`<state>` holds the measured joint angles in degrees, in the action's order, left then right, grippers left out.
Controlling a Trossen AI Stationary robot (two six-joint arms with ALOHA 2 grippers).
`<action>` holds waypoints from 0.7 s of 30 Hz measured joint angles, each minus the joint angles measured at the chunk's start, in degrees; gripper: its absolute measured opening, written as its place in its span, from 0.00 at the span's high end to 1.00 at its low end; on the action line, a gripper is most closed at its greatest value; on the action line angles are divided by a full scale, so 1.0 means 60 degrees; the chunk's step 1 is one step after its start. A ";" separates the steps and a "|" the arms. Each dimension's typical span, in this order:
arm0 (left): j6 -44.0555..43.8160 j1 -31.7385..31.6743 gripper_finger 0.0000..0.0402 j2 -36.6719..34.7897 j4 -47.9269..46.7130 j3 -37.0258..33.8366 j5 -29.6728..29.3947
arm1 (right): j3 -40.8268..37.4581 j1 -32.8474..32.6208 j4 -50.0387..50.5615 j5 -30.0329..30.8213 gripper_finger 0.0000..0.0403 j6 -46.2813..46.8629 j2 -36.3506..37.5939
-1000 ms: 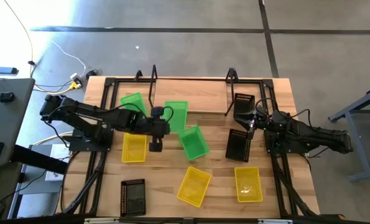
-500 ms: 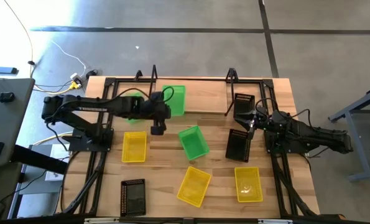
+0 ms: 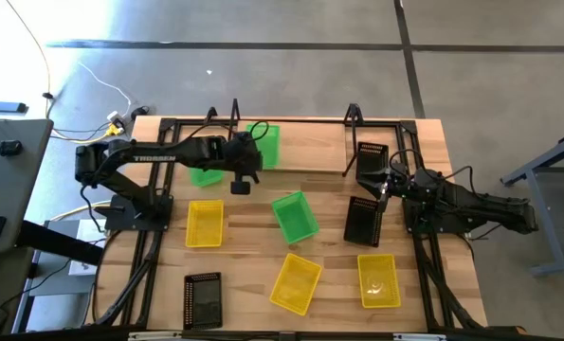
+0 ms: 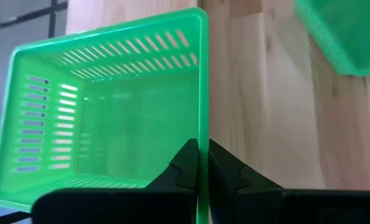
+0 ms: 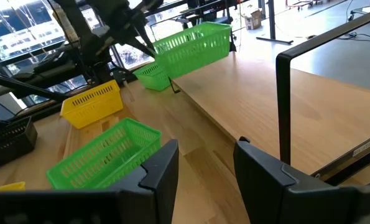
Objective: Stack baskets on shelf by color
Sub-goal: Put the bottom left green bin on the shelf
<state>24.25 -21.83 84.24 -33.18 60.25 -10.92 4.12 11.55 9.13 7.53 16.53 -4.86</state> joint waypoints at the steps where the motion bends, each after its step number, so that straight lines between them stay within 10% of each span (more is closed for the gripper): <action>1: 0.0002 -0.0049 0.99 0.0073 -0.0004 0.0000 0.0035 | -0.0001 0.0001 0.0000 0.0000 0.65 0.0008 -0.0001; 21: 0.0897 -0.1276 0.99 0.0850 0.0023 0.0000 0.0317 | 0.0000 0.0000 0.0000 0.0000 0.65 -0.0006 0.0001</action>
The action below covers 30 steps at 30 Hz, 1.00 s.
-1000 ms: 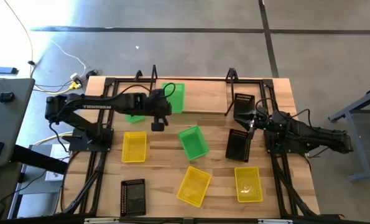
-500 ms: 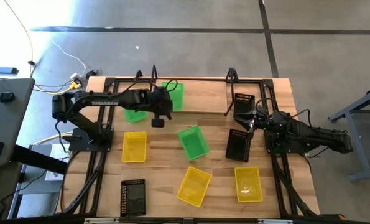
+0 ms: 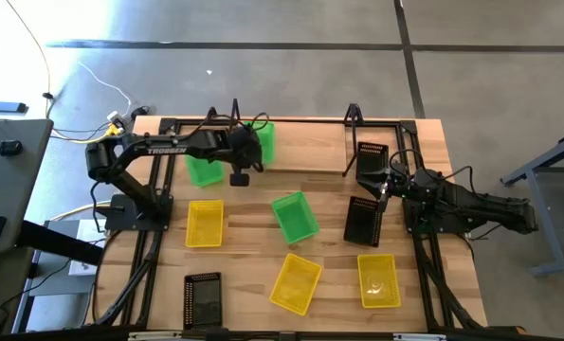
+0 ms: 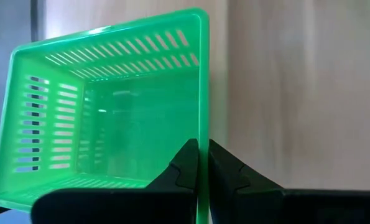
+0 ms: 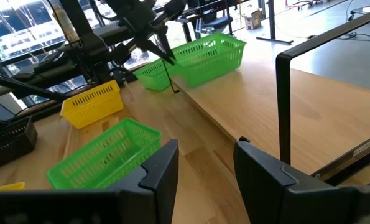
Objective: Stack baskets on shelf by color
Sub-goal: Put the bottom left green bin on the shelf
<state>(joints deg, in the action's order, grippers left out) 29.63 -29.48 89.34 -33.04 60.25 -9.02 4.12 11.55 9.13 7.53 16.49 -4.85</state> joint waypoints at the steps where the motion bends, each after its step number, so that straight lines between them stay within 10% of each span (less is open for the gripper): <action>1: -0.0001 -0.0057 0.99 0.0000 -0.0006 0.0000 -0.0002 | 0.0000 0.0002 0.0000 0.0000 0.65 0.0006 0.0000; 30: -0.0084 -0.0118 0.87 -0.0004 -0.0025 0.0000 0.0185 | 0.0000 0.0001 0.0000 0.0000 0.65 0.0015 0.0000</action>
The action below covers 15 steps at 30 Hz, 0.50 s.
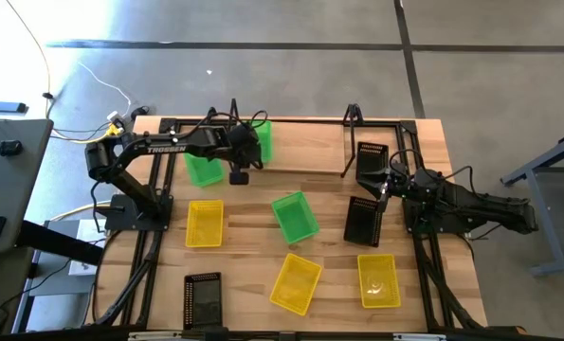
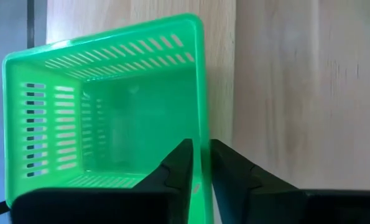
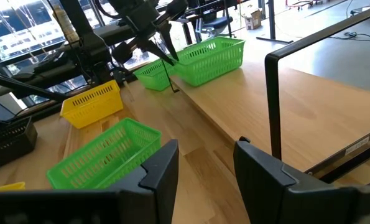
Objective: Stack baskets on shelf by color
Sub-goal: Put the bottom left green bin on the shelf, then put the bottom right yellow bin on the shelf
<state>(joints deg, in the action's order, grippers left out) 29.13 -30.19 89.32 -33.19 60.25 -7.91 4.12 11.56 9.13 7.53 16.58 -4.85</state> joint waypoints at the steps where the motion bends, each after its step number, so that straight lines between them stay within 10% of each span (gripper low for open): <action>1: -0.0002 0.0028 0.85 0.0000 0.0000 0.0000 -0.0010 | 0.0000 -0.0001 0.0000 0.0000 0.65 -0.0011 0.0001; 15: -0.0930 0.0205 0.61 -0.0033 0.0004 0.0000 -0.0516 | -0.0001 -0.0001 0.0000 0.0000 0.65 -0.0013 0.0001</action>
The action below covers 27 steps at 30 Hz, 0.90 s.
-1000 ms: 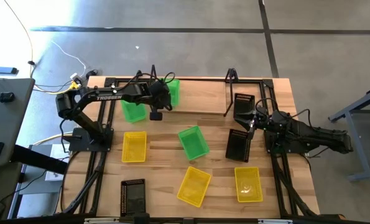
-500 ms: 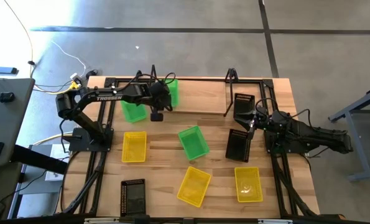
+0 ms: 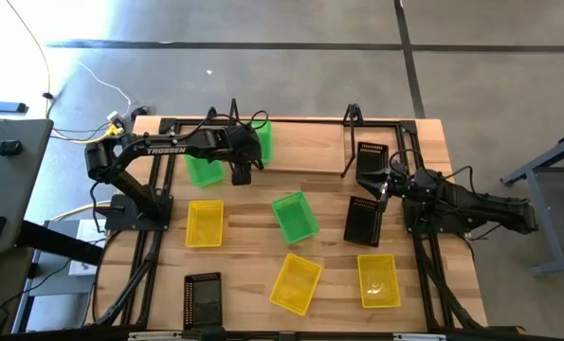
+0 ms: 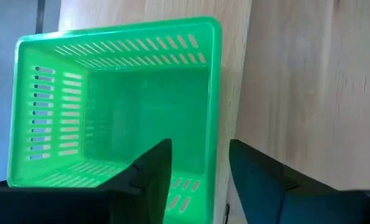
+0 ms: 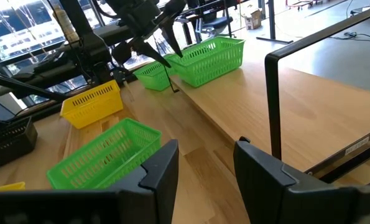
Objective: Stack baskets on shelf by color
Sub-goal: Put the bottom right yellow bin on the shelf
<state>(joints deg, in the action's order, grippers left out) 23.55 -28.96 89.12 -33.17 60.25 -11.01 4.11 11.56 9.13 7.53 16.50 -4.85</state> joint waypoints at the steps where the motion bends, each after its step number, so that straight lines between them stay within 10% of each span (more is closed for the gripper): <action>1: 0.0000 0.0054 0.59 0.0000 0.0000 0.0000 -0.0094 | 0.0000 0.0002 0.0000 0.0000 0.65 0.0004 -0.0003; 27: -0.2831 0.1569 0.51 0.0000 -0.3282 0.4094 -0.1053 | 0.0001 -0.0001 0.0000 0.0000 0.65 -0.0002 -0.0003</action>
<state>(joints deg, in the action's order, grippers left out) 6.57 -19.55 89.12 -52.86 84.81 -17.32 4.12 11.55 9.13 7.53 16.49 -4.86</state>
